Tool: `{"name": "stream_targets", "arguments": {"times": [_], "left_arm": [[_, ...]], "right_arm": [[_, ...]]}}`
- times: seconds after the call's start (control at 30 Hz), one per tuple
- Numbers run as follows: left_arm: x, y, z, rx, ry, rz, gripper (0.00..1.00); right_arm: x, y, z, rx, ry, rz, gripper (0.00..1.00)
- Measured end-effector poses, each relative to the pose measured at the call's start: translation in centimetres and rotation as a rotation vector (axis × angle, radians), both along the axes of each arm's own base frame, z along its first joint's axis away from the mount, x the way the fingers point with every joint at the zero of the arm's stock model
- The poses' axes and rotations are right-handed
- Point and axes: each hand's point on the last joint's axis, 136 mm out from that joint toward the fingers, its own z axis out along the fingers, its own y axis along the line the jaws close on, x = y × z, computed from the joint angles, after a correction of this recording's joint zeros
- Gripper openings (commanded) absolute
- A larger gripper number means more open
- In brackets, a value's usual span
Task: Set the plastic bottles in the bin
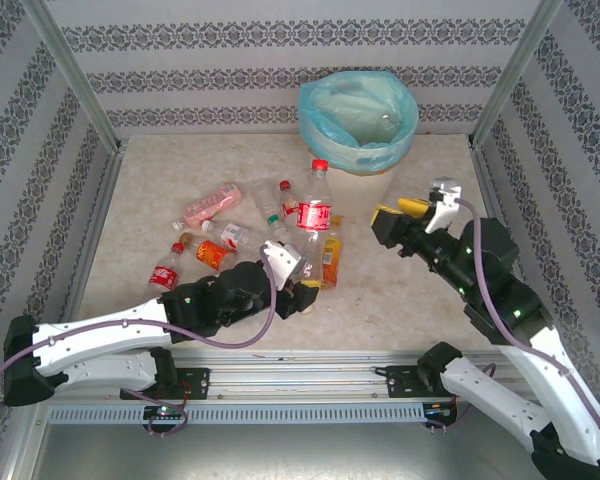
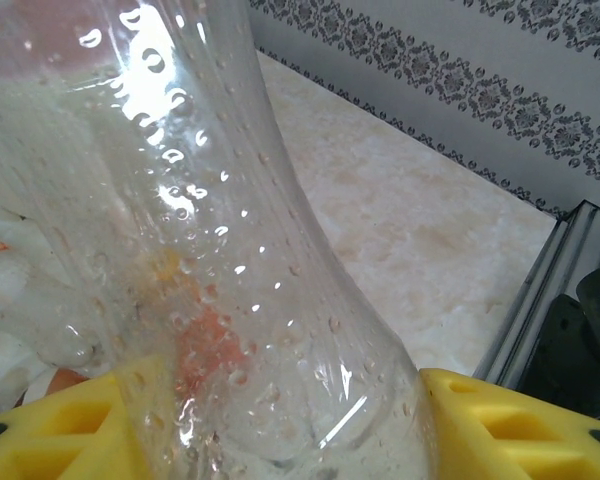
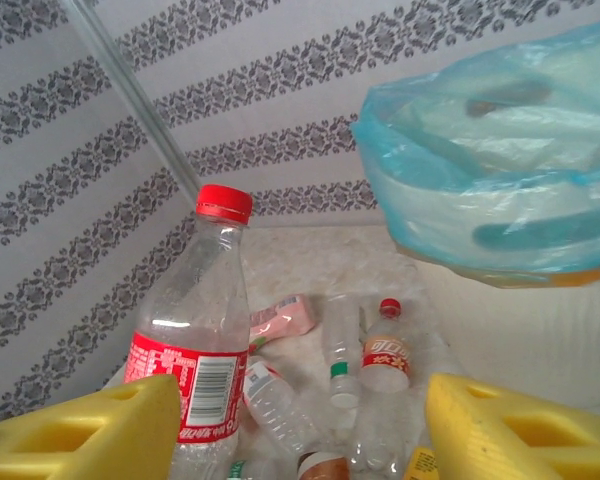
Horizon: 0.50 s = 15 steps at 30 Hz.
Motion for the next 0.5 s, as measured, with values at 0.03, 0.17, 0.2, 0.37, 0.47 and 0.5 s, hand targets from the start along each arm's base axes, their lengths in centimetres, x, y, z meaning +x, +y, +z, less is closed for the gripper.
{"name": "stream_targets", "arguments": {"times": [0.03, 0.17, 0.2, 0.37, 0.47, 0.5], "left_arm": [[0.0, 0.1, 0.0, 0.001, -0.006, -0.003, 0.00], [-0.3, 0.0, 0.0, 0.015, -0.020, -0.027, 0.00], [-0.4, 0.0, -0.1, 0.019, -0.023, -0.034, 0.00], [-0.7, -0.3, -0.2, 0.025, -0.024, -0.060, 0.00], [-0.8, -0.4, -0.4, 0.029, -0.021, -0.067, 0.00], [-0.8, -0.4, -0.5, 0.032, -0.021, -0.071, 0.00]], "right_arm": [[0.3, 0.4, -0.1, -0.002, 0.012, 0.012, 0.62], [1.9, 2.9, 0.7, -0.003, 0.059, 0.079, 0.59], [2.4, 3.5, 0.9, -0.001, 0.067, 0.093, 0.58], [3.9, 5.8, 1.8, -0.004, 0.105, 0.156, 0.58], [4.7, 6.8, 2.2, -0.018, 0.133, 0.183, 0.58], [4.9, 7.1, 2.2, -0.020, 0.143, 0.193, 0.57]]}}
